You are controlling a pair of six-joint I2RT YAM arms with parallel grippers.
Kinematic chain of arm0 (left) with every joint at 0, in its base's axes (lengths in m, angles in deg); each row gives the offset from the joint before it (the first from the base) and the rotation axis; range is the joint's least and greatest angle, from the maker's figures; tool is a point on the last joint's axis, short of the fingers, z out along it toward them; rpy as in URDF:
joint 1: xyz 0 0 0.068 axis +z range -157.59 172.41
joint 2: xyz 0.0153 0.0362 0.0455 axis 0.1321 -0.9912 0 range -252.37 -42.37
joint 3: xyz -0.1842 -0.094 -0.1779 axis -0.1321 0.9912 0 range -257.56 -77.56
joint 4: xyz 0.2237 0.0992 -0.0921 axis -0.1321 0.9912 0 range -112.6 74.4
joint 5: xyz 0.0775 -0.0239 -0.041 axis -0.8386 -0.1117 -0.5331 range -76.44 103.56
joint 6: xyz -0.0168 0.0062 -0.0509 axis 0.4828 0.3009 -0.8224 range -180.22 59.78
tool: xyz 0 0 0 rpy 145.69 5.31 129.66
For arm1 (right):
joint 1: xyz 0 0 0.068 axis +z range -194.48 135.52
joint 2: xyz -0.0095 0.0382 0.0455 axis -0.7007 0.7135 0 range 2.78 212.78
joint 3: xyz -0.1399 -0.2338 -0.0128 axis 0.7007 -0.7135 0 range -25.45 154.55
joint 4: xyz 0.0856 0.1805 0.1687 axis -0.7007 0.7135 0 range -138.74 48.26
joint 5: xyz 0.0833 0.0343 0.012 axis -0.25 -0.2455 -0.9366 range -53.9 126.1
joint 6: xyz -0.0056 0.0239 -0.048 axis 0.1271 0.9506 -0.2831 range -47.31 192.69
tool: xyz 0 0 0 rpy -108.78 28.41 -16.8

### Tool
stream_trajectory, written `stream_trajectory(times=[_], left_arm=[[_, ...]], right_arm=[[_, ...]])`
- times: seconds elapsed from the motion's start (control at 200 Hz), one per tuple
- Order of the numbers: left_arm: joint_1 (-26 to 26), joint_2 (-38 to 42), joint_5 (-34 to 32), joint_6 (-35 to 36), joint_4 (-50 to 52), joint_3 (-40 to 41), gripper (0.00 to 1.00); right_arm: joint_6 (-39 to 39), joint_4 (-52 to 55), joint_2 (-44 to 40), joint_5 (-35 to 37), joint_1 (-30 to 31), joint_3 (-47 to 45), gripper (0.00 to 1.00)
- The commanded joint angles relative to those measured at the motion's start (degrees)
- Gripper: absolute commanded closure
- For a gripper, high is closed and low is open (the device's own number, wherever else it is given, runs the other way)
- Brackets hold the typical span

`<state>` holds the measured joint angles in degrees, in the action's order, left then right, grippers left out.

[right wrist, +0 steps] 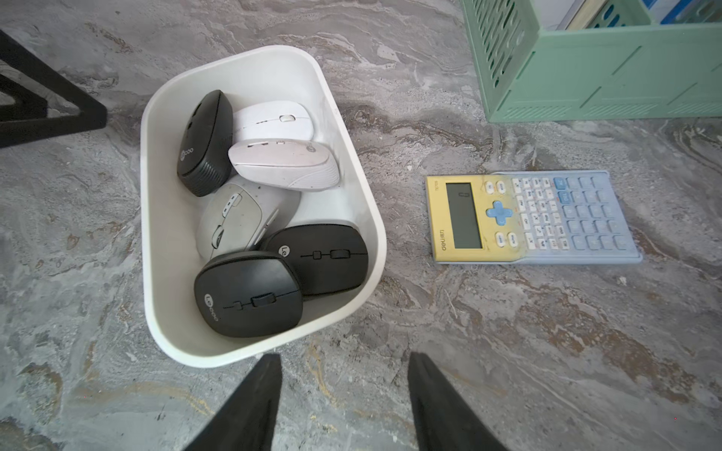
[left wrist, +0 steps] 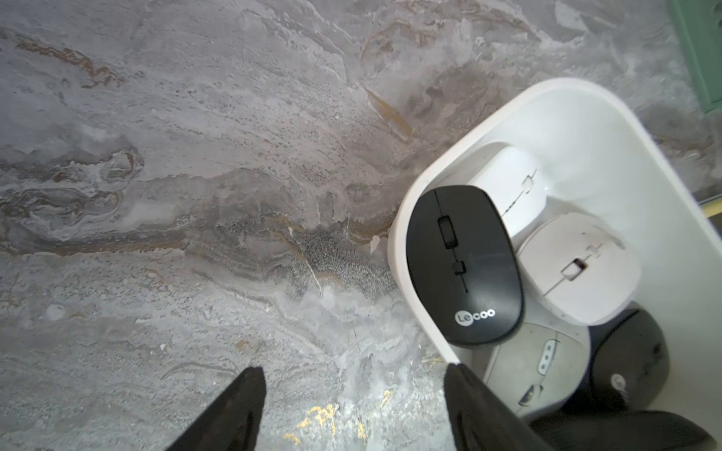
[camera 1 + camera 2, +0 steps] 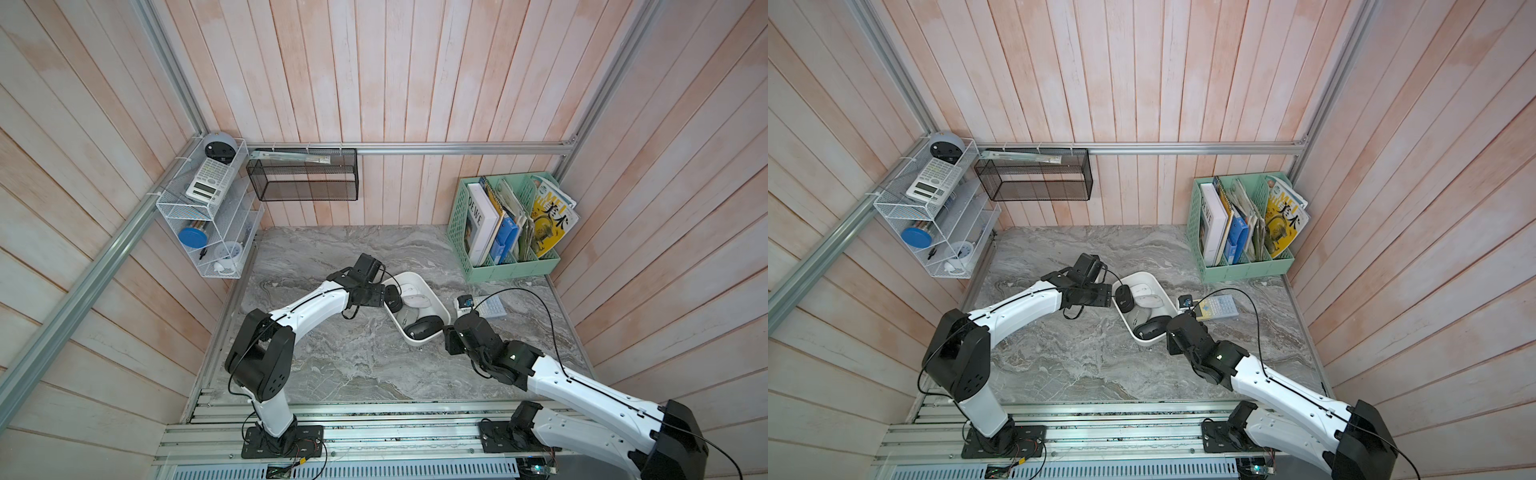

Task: Take out the mouse from the storage box
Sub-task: Adjust the storage box at the center of the board.

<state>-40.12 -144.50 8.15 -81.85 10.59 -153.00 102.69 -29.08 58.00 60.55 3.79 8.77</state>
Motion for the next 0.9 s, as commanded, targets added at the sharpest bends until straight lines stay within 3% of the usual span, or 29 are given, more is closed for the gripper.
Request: stream_trajectory(times=[0.0,0.545,0.75,0.895], left_arm=[[-0.3,-2.6,1.5,1.3,2.9,-3.8,0.27],[-0.8,-18.5,-2.0,2.0,9.3,-21.6,0.51],[-0.8,-21.9,-2.2,0.7,10.7,-25.8,0.7],[-0.8,-20.7,-3.4,-0.6,10.1,-24.2,0.79]], right_arm=[[1.2,-1.3,-1.6,1.2,-0.4,-1.4,0.4],[0.1,-2.8,-0.7,0.2,-0.8,-2.1,0.36],[0.0,-1.7,-1.0,0.2,-0.8,-1.7,0.36],[0.1,-0.9,-1.0,0.4,-0.9,-1.0,0.35]])
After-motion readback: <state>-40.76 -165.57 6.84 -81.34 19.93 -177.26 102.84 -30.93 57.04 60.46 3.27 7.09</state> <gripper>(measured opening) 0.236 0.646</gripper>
